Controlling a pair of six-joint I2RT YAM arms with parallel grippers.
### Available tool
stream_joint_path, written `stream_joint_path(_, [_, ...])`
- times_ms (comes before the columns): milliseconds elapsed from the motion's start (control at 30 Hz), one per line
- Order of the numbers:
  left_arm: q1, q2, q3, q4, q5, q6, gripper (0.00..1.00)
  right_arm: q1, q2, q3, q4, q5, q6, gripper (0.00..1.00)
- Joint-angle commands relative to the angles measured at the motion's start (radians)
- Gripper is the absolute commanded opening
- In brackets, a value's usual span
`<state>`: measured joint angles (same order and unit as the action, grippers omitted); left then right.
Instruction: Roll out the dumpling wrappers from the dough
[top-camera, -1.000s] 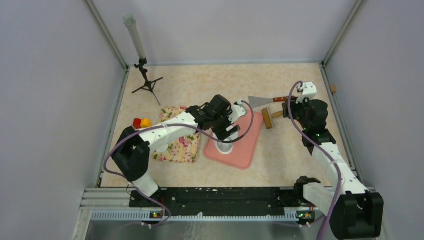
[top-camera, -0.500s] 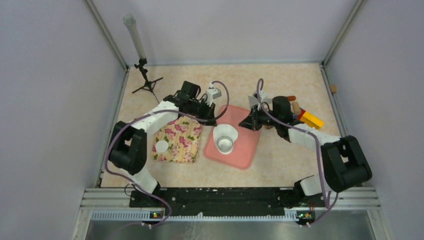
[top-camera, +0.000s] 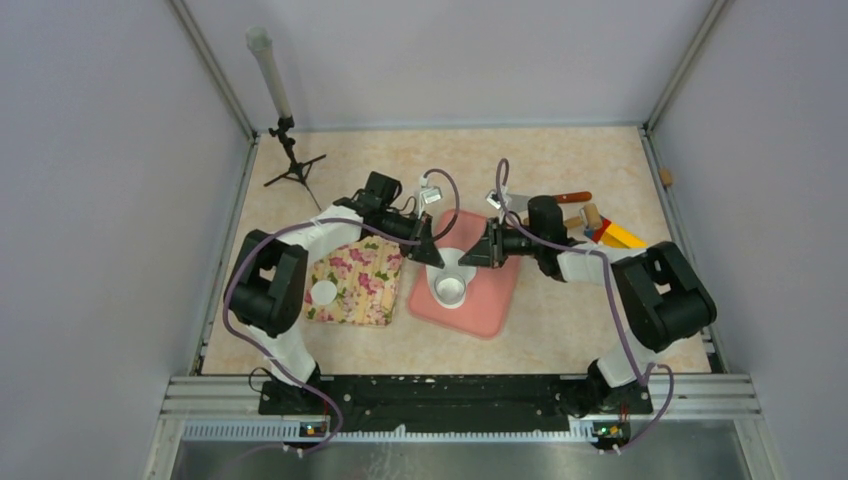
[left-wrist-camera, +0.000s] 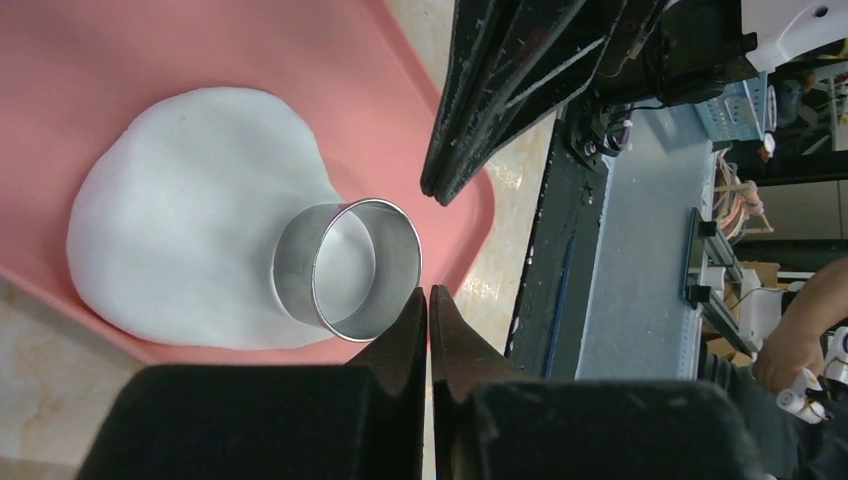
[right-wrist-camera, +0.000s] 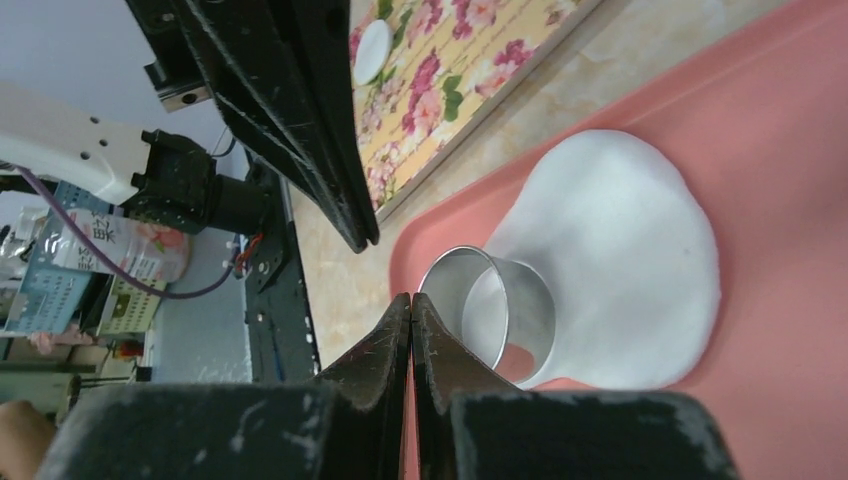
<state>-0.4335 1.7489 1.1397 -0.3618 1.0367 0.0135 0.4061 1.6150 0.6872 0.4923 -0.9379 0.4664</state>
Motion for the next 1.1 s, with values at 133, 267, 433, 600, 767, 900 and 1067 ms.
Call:
stream_joint_path(133, [0.003, 0.07, -0.023, 0.024, 0.062, 0.013, 0.0, 0.03, 0.062, 0.012, -0.019, -0.065, -0.07, 0.0])
stream_joint_path(267, [0.002, 0.083, -0.029, 0.02, 0.06, 0.025, 0.0, 0.038, 0.098, 0.022, -0.037, -0.083, -0.085, 0.0])
stream_joint_path(433, [0.003, 0.089, -0.029, 0.018, 0.08, 0.023, 0.0, 0.058, 0.127, 0.038, -0.067, -0.09, -0.106, 0.0])
stream_joint_path(600, [-0.003, 0.096, -0.031, 0.015, 0.083, 0.023, 0.0, 0.06, 0.14, 0.043, -0.083, -0.089, -0.12, 0.0])
stream_joint_path(767, [-0.019, 0.122, -0.023, -0.003, 0.057, 0.038, 0.0, 0.06, 0.146, 0.047, -0.088, -0.091, -0.119, 0.0])
stream_joint_path(900, [-0.03, 0.136, -0.017, -0.009, 0.041, 0.043, 0.0, 0.061, 0.152, 0.049, -0.087, -0.093, -0.12, 0.0])
stream_joint_path(1067, [-0.033, 0.148, -0.013, -0.009, 0.029, 0.042, 0.0, 0.061, 0.163, 0.052, -0.091, -0.085, -0.122, 0.0])
